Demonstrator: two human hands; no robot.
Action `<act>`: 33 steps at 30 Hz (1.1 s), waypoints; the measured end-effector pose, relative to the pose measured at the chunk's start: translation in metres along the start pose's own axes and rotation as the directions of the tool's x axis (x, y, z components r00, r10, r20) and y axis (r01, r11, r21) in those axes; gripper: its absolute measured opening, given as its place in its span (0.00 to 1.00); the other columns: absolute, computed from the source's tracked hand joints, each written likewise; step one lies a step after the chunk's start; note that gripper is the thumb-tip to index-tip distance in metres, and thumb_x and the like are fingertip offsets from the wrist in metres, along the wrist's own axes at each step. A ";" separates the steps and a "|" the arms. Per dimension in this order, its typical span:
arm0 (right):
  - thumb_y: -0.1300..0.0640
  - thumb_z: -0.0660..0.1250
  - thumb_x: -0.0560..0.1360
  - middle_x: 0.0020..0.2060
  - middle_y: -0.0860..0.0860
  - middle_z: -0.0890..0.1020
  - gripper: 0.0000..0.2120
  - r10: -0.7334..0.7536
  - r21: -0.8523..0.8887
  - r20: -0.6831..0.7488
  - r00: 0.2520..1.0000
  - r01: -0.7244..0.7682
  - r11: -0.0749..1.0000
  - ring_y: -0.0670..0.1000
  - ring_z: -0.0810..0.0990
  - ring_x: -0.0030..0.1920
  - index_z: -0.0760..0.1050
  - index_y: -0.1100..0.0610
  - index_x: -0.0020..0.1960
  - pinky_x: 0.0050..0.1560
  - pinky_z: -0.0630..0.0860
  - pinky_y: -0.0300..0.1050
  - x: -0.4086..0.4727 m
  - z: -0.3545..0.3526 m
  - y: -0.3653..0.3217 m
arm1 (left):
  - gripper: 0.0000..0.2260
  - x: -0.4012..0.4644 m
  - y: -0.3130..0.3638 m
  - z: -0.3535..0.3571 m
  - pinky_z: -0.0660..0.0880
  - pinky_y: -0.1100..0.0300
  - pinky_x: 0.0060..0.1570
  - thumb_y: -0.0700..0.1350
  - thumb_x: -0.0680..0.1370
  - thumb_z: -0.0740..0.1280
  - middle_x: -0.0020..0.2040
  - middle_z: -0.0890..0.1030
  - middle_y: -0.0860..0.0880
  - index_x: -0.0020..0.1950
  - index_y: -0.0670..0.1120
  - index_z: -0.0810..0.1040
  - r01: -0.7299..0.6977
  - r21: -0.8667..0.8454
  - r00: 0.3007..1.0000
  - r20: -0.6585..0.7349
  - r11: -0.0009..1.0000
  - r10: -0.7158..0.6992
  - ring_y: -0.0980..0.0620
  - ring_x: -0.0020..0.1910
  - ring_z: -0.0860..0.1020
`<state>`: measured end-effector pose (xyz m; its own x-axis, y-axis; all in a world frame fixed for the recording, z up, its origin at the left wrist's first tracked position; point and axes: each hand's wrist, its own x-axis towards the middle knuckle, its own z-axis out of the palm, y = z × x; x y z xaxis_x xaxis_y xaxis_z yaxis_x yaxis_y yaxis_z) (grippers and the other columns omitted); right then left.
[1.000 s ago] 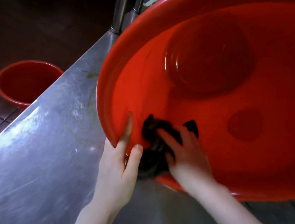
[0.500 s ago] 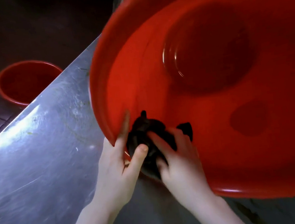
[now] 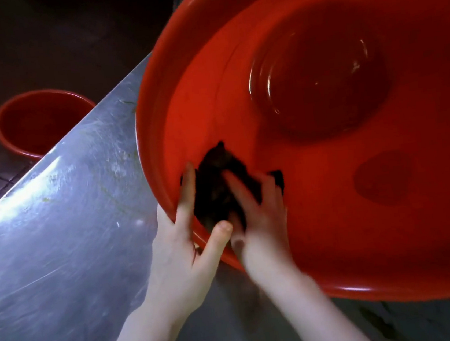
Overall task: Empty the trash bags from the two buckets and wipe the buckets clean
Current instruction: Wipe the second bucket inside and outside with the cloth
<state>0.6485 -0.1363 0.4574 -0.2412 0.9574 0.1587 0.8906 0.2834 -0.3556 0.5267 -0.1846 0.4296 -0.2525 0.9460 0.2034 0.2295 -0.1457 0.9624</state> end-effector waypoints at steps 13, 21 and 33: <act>0.56 0.58 0.80 0.74 0.57 0.55 0.26 0.489 -0.326 -0.035 0.872 -0.472 0.819 0.62 0.55 0.73 0.58 0.39 0.74 0.67 0.57 0.66 0.149 0.007 0.045 | 0.31 0.007 0.030 -0.031 0.67 0.78 0.57 0.62 0.70 0.65 0.69 0.55 0.59 0.72 0.73 0.58 -0.049 0.177 0.999 -0.007 0.983 0.051 0.70 0.62 0.68; 0.56 0.53 0.81 0.68 0.58 0.63 0.21 0.386 -0.535 -0.065 0.920 -0.359 0.765 0.63 0.62 0.67 0.64 0.40 0.71 0.65 0.61 0.66 0.122 -0.019 0.081 | 0.24 0.114 0.097 -0.090 0.78 0.44 0.39 0.38 0.76 0.61 0.65 0.66 0.44 0.71 0.55 0.73 -0.445 0.591 0.883 0.164 0.672 0.440 0.49 0.42 0.73; 0.54 0.56 0.80 0.69 0.57 0.64 0.18 0.295 -0.718 -0.018 0.955 -0.218 0.661 0.62 0.60 0.70 0.69 0.44 0.68 0.68 0.58 0.66 0.135 -0.052 0.093 | 0.39 0.026 0.048 -0.037 0.72 0.73 0.38 0.39 0.75 0.67 0.47 0.78 0.51 0.71 0.74 0.56 0.027 0.214 0.997 0.064 0.976 -0.041 0.57 0.35 0.75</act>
<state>0.7191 0.0165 0.4933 0.0392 0.9973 0.0629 0.9182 -0.0608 0.3914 0.4961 -0.1781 0.4873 -0.2009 0.9678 0.1514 0.4184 -0.0549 0.9066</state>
